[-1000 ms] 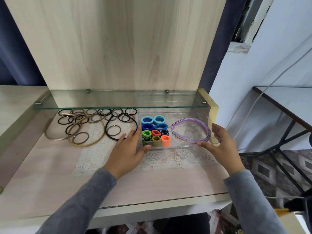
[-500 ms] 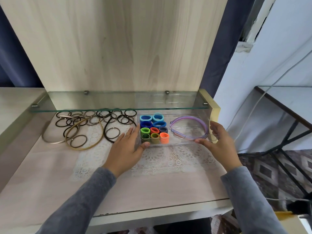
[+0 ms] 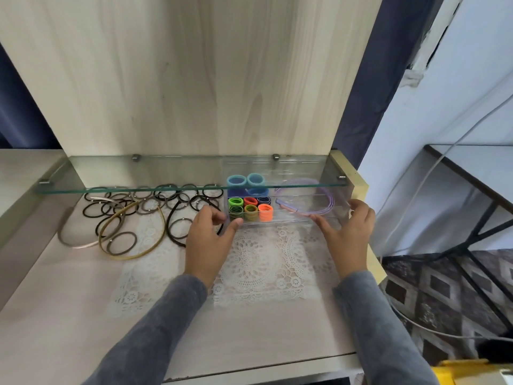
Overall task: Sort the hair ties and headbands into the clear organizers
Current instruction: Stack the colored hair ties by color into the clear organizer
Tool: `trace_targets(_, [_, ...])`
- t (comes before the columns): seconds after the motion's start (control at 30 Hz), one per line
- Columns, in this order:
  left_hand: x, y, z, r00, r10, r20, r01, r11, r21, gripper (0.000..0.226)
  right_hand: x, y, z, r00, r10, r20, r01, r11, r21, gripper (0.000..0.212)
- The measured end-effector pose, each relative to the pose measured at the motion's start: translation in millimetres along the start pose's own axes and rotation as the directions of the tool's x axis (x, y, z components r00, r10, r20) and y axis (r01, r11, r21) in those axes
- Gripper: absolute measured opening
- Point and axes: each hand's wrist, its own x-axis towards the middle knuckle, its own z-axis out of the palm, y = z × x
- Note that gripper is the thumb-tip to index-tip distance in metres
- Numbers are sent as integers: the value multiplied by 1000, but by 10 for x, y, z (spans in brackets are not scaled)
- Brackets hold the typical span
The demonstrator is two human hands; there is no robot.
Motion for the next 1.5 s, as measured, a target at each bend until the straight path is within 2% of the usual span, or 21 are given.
trace_targets(0.1, [76, 3, 65, 999, -20, -46, 19, 999, -32, 34, 13, -62, 107, 997, 34, -72, -33, 999, 5, 81])
trace_targets(0.4, [347, -42, 180, 994, -39, -98, 34, 998, -49, 38, 109, -158, 320, 995, 88, -51, -84, 994, 69, 67])
trace_targets(0.63, [360, -84, 234, 995, -7, -98, 1, 998, -65, 34, 108, -112, 368, 996, 61, -63, -57, 996, 65, 65])
trace_targets(0.8, [280, -44, 238, 994, 74, -78, -77, 996, -42, 26, 58, -134, 375, 998, -4, -62, 6, 1000, 31, 61])
trace_targets(0.93, [167, -19, 232, 991, 135, -15, -135, 988, -80, 26, -60, -128, 414, 1000, -17, 26, 18, 1000, -8, 58])
trace_targets(1.07, [110, -17, 261, 980, 195, 43, -191, 978, -82, 33, -205, -180, 502, 987, -108, 121, 117, 991, -67, 48])
trace_targets(1.23, [47, 18, 235, 984, 159, 79, -154, 986, -71, 34, -385, -195, 620, 952, -203, 229, 261, 930, -258, 52])
trace_targets(1.37, [33, 18, 201, 982, 144, 123, -137, 988, -66, 42, -425, -229, 640, 940, -173, 294, 279, 885, -372, 59])
trace_targets(1.5, [3, 2, 172, 975, 129, 182, -118, 991, -68, 51, -438, -249, 616, 941, -164, 296, 279, 870, -406, 55])
